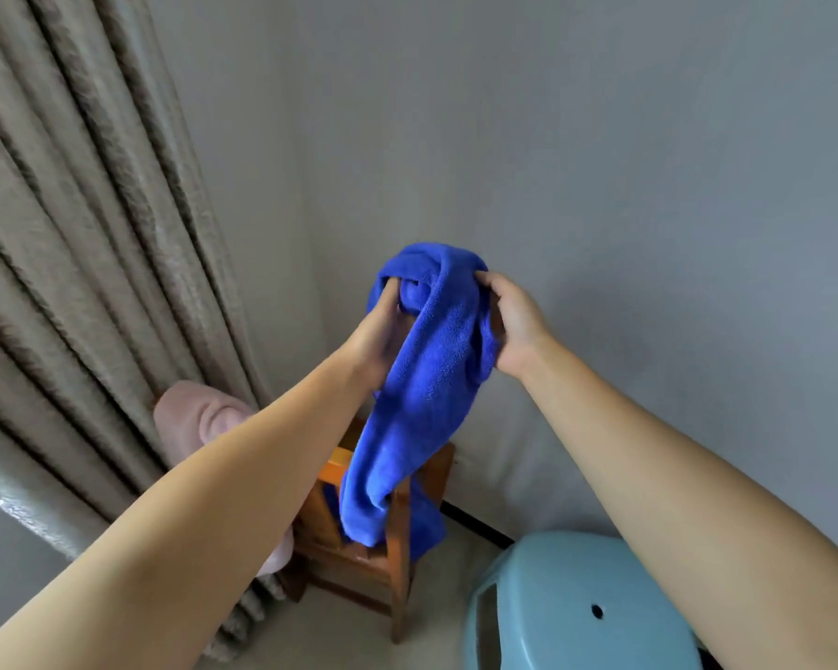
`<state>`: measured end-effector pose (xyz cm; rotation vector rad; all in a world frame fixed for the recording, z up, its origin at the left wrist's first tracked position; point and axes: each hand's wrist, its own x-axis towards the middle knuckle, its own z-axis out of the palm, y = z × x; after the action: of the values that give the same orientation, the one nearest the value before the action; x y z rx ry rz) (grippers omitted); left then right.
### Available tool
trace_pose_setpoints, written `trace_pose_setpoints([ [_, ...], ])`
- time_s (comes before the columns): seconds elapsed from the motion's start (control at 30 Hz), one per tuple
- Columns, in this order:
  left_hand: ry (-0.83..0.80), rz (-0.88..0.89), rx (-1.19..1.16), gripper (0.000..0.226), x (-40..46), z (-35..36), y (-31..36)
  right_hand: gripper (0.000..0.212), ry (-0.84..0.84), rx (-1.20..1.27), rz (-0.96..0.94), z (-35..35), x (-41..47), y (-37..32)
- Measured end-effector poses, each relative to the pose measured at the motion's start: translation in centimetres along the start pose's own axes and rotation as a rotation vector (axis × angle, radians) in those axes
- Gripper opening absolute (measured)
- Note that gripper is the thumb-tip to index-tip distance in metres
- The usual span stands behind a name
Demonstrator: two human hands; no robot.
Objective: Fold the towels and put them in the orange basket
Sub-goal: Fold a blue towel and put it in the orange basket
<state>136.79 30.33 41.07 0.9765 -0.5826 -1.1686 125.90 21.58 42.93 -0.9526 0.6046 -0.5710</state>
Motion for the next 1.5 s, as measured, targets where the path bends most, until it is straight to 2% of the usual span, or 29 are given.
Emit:
trace_pose_setpoints([
  [0.07,-0.043,-0.062,-0.112,0.033,1.0,1.8,-0.4,0.023,0.062,-0.025,-0.043,-1.9,-0.6,-1.1],
  [0.2,0.069,-0.073,-0.197,0.017,3.1,3.6,-2.0,0.026,0.224,-0.241,-0.162,-6.4,-0.8,-3.3],
  [0.27,0.093,-0.078,-0.188,0.019,3.6,4.1,-2.5,0.026,0.308,-0.308,-0.214,-9.3,-1.3,-4.6],
  [0.33,0.038,-0.110,-0.116,0.022,3.8,4.8,-2.7,0.024,0.393,-0.329,-0.251,-12.4,-2.0,-6.0],
  [0.43,0.019,-0.157,-0.060,0.022,3.9,5.8,-2.7,0.026,0.496,-0.288,-0.268,-15.8,-3.1,-7.8],
  [0.53,0.029,-0.182,0.009,0.017,4.2,6.7,-2.7,0.022,0.548,-0.119,-0.274,-18.2,-4.1,-8.9],
  [0.63,0.006,-0.187,0.056,0.020,4.6,7.9,-3.4,0.012,0.504,0.110,-0.240,-20.6,-5.3,-9.6],
  [0.7,-0.022,-0.172,0.045,0.019,4.8,8.9,-4.1,0.013,0.410,0.120,-0.167,-22.0,-5.9,-10.0],
  [0.8,-0.057,-0.180,0.045,0.022,5.0,10.4,-4.9,0.019,0.330,-0.131,0.058,-23.2,-7.2,-9.9],
  [0.87,-0.026,-0.190,0.007,0.022,5.1,11.1,-5.5,0.040,0.264,-0.420,0.250,-24.0,-8.2,-9.2],
  [0.93,-0.030,-0.180,-0.074,0.023,5.2,11.7,-6.1,0.043,0.177,-0.590,0.351,-24.4,-9.3,-8.8],
  [1.0,-0.064,-0.173,-0.158,0.026,5.1,12.0,-6.7,0.037,0.120,-0.595,0.329,-24.5,-10.2,-8.8],
  [1.13,-0.030,-0.230,-0.194,0.034,4.8,11.9,-8.1,0.036,0.070,-0.369,0.295,-24.9,-11.5,-10.0],
  [1.27,-0.026,-0.336,-0.242,0.052,4.2,12.4,-9.4,0.020,0.067,-0.536,0.256,-24.6,-12.1,-11.1],
  [1.37,-0.125,-0.392,-0.230,0.062,3.3,12.9,-10.1,0.022,0.108,-0.452,0.147,-24.1,-11.9,-11.2],
  [1.43,-0.154,-0.426,-0.182,0.063,2.8,13.0,-10.7,0.023,0.137,-0.328,0.043,-23.9,-11.7,-11.1],
  [1.5,-0.124,-0.429,-0.062,0.051,2.8,12.7,-11.3,0.022,0.160,-0.248,-0.040,-23.8,-11.5,-11.2],
])
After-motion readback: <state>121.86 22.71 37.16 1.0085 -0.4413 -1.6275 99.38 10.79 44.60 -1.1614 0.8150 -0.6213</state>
